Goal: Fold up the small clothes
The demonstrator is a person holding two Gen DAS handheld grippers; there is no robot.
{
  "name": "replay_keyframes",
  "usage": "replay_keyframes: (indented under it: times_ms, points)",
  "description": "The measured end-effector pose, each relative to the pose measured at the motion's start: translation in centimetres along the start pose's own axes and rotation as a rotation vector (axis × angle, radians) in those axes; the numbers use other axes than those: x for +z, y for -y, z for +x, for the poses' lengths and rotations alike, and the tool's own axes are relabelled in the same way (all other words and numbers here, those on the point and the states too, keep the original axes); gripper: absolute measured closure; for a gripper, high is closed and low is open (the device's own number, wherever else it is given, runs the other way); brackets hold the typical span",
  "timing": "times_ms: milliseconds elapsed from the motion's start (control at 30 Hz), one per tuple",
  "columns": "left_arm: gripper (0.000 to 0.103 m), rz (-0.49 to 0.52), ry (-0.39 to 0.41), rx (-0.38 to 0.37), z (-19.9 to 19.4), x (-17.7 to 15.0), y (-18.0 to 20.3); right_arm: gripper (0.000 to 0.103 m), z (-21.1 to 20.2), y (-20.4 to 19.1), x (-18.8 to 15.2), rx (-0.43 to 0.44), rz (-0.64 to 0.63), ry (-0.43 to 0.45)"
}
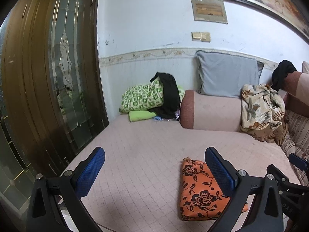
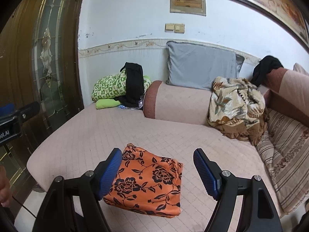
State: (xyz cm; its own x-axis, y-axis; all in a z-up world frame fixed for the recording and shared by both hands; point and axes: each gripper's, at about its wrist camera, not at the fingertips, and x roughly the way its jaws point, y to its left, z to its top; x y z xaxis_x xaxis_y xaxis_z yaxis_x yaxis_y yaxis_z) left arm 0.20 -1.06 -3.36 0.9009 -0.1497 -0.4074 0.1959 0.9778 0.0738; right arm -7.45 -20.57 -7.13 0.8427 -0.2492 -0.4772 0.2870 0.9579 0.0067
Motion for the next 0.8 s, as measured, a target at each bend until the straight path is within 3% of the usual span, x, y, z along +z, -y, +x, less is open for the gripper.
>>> replay_keyframes:
  times_ms: [500, 800]
  points:
    - [0.0, -0.035, -0.122, 0.046, 9.2, -1.2, -0.3, 0.024, 6.9, 3.0, 0.1, -0.037, 0.036, -0.068]
    - [0.0, -0.047, -0.136, 0.087, 12.4, -1.4, -1.0, 0.024, 9.9, 3.3, 0.2, -0.037, 0.033, -0.096]
